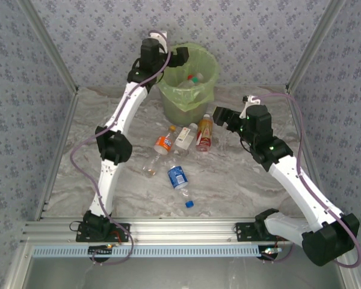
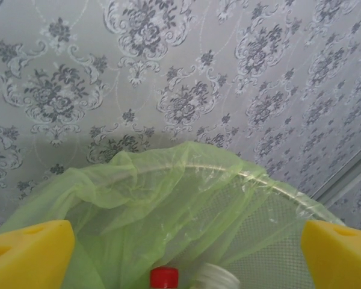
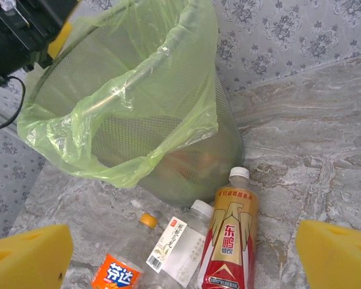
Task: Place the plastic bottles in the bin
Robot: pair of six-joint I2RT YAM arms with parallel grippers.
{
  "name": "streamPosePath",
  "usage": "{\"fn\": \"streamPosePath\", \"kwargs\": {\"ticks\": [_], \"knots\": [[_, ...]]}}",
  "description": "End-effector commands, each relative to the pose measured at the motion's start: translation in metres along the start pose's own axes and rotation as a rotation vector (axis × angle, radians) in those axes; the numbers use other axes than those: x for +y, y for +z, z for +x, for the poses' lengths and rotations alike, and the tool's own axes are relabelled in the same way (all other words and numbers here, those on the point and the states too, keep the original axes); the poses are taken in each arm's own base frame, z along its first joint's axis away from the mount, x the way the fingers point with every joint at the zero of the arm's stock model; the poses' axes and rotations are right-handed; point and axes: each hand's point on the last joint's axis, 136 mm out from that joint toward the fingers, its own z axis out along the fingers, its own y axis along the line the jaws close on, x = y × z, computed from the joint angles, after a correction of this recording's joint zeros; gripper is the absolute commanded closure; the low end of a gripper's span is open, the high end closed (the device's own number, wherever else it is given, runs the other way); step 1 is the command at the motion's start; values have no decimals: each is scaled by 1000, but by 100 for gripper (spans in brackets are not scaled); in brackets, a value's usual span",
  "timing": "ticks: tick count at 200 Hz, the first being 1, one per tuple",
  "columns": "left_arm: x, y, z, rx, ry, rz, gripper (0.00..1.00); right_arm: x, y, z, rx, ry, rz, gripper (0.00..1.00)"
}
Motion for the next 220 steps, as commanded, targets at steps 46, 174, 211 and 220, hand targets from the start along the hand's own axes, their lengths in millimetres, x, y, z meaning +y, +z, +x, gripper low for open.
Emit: {"fn": "streamPosePath", "kwargs": {"ticks": [46,174,211,220], "knots": [[-45,-45,-51,-13,-93,140,1,-15,6,7,24,-20,74,2],[-87,-111,-57,122,-36,186,1,-63,72,104,233,6,228,1],[-88,-116,-44,177,-32,159,1,-65,92,124,279,7,239,1],[-91,-116,-43,174,-19,158,1,-64,97,127,288,7,238,1]]}}
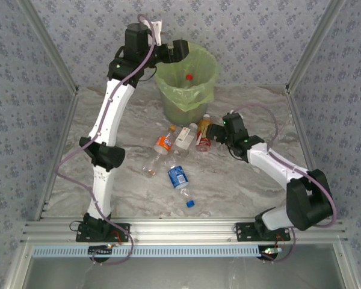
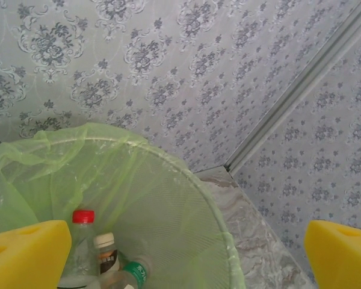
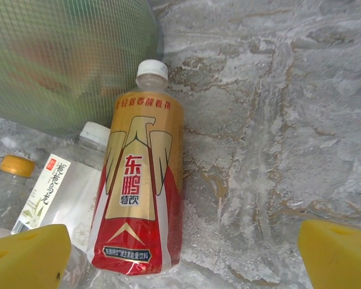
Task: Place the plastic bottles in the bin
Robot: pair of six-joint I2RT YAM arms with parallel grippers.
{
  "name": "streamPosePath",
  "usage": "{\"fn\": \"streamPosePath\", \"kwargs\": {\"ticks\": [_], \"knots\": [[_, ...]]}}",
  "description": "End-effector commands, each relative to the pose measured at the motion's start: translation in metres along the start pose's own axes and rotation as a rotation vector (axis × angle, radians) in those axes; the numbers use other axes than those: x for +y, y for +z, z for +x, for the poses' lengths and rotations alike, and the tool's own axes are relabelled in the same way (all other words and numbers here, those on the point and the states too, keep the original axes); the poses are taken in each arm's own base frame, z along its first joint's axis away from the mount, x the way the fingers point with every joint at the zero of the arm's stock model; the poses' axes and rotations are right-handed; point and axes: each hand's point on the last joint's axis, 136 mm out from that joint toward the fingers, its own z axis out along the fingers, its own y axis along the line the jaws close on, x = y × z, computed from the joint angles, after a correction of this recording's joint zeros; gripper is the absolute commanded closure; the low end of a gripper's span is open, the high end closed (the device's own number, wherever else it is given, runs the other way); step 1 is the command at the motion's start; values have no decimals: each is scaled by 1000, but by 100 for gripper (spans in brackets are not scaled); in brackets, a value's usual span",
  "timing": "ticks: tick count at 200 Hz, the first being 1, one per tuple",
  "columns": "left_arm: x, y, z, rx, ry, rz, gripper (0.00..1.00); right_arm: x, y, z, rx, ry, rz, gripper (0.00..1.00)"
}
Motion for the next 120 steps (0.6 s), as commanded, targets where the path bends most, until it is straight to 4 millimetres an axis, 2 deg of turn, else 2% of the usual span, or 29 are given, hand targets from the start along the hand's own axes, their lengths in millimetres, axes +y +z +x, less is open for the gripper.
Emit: {"fn": "streamPosePath", "kwargs": {"ticks": [1,9,12,33,65,81,84,120], "knots": [[-11,-9,6,29,31,1,1,12,10,-4,-10,22,-24,1],[-11,-8,11,35,42,-13,1,13,14,-2,-4,18,-20,1],[-14,-8,7,12,54,-7,1,13,16,-1,-2,18,-17,1],[-23,-9,9,-33,87,4,1,14,26,3,10,16,-9,1],[-31,-28,17,-78,105,28,1,14,43,9,29,13,5,2],[-28,-43,19,-124,104,9,1,14,51,11,36,14,14,3],[-22,-42,27,-118,100,-5,1,14,53,11,37,16,17,4],[-2,-85,40,-248,84,-85,1,10,66,13,35,33,92,5]]}}
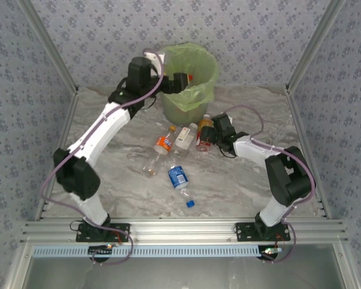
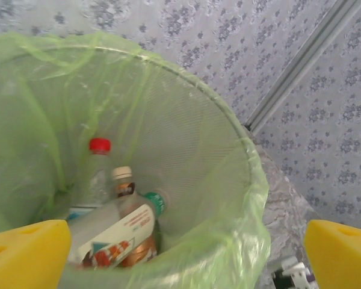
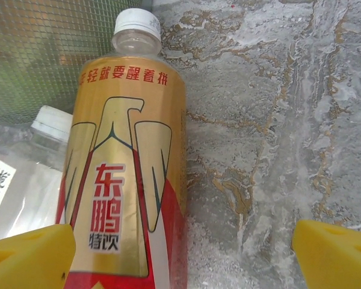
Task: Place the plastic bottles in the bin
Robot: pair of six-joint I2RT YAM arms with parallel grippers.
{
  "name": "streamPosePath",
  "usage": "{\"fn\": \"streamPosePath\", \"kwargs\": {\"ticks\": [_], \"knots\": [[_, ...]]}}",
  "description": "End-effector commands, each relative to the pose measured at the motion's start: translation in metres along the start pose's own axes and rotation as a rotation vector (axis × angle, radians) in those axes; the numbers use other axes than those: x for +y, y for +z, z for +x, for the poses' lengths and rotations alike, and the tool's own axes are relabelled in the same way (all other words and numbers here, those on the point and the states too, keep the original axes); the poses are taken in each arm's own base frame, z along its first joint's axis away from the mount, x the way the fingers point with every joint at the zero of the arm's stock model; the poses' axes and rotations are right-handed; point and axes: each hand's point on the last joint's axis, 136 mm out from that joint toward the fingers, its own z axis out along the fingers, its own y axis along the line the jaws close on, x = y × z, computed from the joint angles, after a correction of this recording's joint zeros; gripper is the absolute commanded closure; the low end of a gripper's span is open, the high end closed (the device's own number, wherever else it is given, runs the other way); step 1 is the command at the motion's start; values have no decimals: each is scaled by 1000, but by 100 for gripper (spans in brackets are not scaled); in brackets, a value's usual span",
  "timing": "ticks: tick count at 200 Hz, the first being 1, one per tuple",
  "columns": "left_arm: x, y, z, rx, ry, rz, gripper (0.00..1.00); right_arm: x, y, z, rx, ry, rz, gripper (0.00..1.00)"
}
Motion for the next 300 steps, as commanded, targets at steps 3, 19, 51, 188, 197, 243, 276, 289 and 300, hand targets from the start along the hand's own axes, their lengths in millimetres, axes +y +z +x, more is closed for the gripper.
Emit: {"fn": "streamPosePath", "kwargs": {"ticks": [3,19,51,188,197,243,276,289,300], "knots": [[-3,-45,-51,-267,16,-17,1,6,5,-12,-38,38,38,5],[7,-60,-42,-274,-1,-62,1,17,13,-9,-7,20,8,5],[38,-81,-19,-257,-79,-167,1,20,22,-4,8,-17,76,6],[117,-117,33,-209,-206,-383,1,-18,-12,54,204,-140,145,27],[119,-118,34,-207,-207,-389,1,-19,-13,54,211,-143,147,25],[137,-129,46,-190,-225,-460,1,-16,3,37,230,-138,127,16],[149,-146,54,-205,-258,-505,1,-16,22,27,280,-170,177,15],[153,-152,58,-211,-274,-522,1,-19,29,26,292,-160,182,15],[157,-158,62,-216,-290,-538,1,-22,34,25,302,-158,189,15]]}}
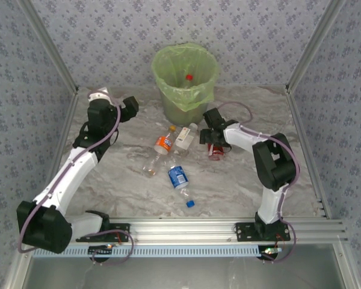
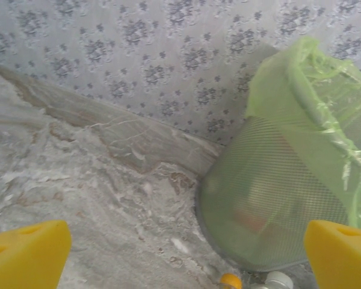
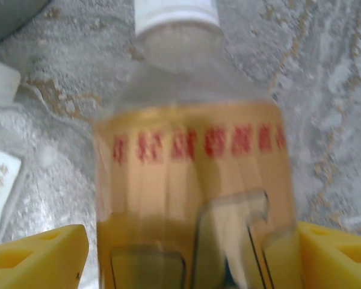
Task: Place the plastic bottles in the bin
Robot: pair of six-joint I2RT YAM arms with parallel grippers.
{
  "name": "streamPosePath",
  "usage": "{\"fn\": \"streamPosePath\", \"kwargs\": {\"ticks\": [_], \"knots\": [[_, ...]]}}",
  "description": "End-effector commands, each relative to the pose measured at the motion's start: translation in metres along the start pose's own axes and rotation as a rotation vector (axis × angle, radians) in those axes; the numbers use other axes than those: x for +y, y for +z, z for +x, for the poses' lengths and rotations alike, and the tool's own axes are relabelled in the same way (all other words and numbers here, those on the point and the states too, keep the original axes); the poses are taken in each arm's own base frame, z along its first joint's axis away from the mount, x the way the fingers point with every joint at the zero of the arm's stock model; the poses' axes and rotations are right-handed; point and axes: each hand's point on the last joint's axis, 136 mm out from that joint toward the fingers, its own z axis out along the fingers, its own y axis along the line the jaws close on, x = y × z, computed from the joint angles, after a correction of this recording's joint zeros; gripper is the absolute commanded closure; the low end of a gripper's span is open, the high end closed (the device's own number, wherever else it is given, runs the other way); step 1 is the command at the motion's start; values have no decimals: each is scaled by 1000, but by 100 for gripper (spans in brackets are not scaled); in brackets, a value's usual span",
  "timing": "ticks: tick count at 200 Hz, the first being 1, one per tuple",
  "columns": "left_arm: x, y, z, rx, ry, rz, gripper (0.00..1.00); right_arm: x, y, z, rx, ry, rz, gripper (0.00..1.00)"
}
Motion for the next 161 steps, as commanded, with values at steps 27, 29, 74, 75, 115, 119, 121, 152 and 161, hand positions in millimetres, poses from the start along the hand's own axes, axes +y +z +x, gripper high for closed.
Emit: {"fn": "streamPosePath", "kwargs": {"ticks": [27,29,74,75,115,119,121,152,161], "knots": [[28,-16,3,-34,-88,-73,1,-8,17,4,92,-57,39,15],[29,-16,3,-35,-91,-72,1,-7,17,4,94,-61,37,15],[45,-10,26,30,-109,-119,1,-14,29,9,120,-79,85,15],[46,-10,26,31,-109,-121,1,-14,29,9,120,-80,86,15],[60,-13,33,48,-115,-171,1,-18,29,12,99,-68,98,26],[62,-13,34,51,-115,-176,1,-19,29,12,96,-66,103,28],[62,-14,34,50,-116,-176,1,-19,28,12,93,-64,104,29],[70,-15,42,67,-121,-198,1,-19,23,13,77,-65,88,38],[72,-15,44,74,-122,-204,1,-19,21,12,69,-65,84,41]]}}
